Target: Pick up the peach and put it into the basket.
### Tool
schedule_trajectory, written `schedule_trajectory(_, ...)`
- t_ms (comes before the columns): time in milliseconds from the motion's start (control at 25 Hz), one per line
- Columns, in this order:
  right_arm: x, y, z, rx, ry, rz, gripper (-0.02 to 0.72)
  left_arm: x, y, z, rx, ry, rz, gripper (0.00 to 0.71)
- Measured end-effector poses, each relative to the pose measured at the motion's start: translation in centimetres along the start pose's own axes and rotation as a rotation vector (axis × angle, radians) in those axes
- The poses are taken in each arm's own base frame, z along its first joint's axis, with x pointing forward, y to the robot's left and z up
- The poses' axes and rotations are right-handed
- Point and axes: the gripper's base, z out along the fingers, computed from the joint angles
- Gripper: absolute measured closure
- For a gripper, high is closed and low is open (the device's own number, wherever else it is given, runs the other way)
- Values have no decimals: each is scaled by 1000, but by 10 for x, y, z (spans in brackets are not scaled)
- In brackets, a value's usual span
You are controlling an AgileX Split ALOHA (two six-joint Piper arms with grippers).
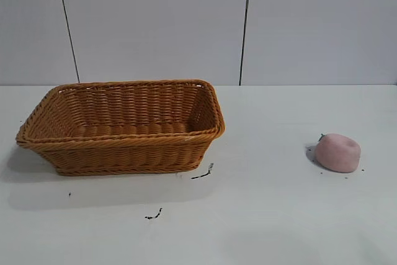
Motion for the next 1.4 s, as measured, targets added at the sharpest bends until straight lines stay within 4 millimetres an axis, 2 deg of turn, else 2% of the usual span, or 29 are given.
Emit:
schedule_trajectory(600,-2,0,1,0,10,1,8,0,0,0,0,0,0,17)
schedule_trajectory(720,-18,-1,11,1,37,4,8,0,0,0,0,0,0,17)
schedule_trajectory(840,-45,-3,30,4,72,10,8,0,0,0,0,0,0,17)
schedule_trajectory(1000,-84,-6,73,7,160,18,8,0,0,0,0,0,0,17)
schedule_trajectory(1120,-107,-9,115,7,262,24,8,0,0,0,0,0,0,17)
schedule_trajectory(1280,-126,-12,184,6,426,32,8,0,0,0,0,0,0,17)
schedule_trajectory(1400,-129,-14,235,-2,572,43,8,0,0,0,0,0,0,17)
